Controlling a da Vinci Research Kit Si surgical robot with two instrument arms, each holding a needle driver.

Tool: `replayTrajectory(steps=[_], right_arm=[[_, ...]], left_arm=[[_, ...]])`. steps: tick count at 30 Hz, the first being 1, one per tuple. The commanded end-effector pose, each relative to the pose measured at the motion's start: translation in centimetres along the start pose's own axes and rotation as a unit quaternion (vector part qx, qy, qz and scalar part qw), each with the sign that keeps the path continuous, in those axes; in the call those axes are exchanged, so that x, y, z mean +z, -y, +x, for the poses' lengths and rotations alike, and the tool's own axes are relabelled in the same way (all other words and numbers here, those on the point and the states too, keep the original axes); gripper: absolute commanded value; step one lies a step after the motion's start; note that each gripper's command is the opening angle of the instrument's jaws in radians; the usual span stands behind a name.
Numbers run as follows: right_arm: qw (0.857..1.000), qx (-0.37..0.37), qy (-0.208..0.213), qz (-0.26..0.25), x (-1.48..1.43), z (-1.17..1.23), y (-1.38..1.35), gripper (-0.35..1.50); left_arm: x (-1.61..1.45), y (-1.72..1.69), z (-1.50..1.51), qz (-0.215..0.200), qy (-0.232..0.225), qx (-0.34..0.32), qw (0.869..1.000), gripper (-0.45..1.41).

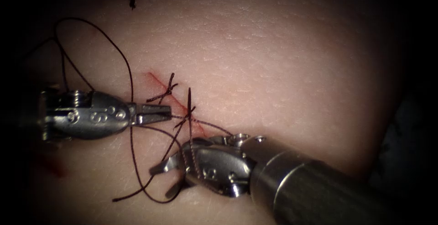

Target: Wound Closure

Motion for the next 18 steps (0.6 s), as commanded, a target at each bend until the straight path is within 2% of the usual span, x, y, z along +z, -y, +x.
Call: replayTrajectory(steps=[1, 6, 11, 14, 15, 16, 18], right_arm=[[1.000, 0.000, -0.002, 0.000, 0.14, 0.02, -0.06, 0.47], [1.000, 0.006, -0.005, -0.001, 0.11, 0.06, -0.15, 0.34], [1.000, 0.002, 0.003, 0.007, 0.22, 0.09, -0.12, 0.21], [1.000, 0.003, 0.016, 0.019, 0.30, 0.06, -0.07, -0.16], [1.000, 0.003, 0.016, 0.019, 0.30, 0.06, -0.07, -0.16], [0.999, 0.008, 0.023, 0.024, 0.29, 0.03, -0.06, -0.35], [0.999, 0.013, 0.027, 0.030, 0.23, -0.03, -0.05, -0.35]], left_arm=[[0.07, -0.06, -0.04, -0.003, -0.001, 0.000, 1.000, -0.45], [0.02, -0.05, -0.11, -0.006, -0.001, -0.004, 1.000, -0.45], [0.06, -0.08, -0.13, -0.004, 0.000, -0.006, 1.000, -0.45], [0.06, -0.10, -0.14, -0.007, 0.001, -0.005, 1.000, -0.45], [0.06, -0.10, -0.14, -0.007, 0.001, -0.005, 1.000, -0.45], [0.05, -0.10, -0.15, -0.007, 0.001, -0.004, 1.000, -0.45], [0.04, -0.09, -0.16, -0.008, 0.001, -0.007, 1.000, -0.45]])
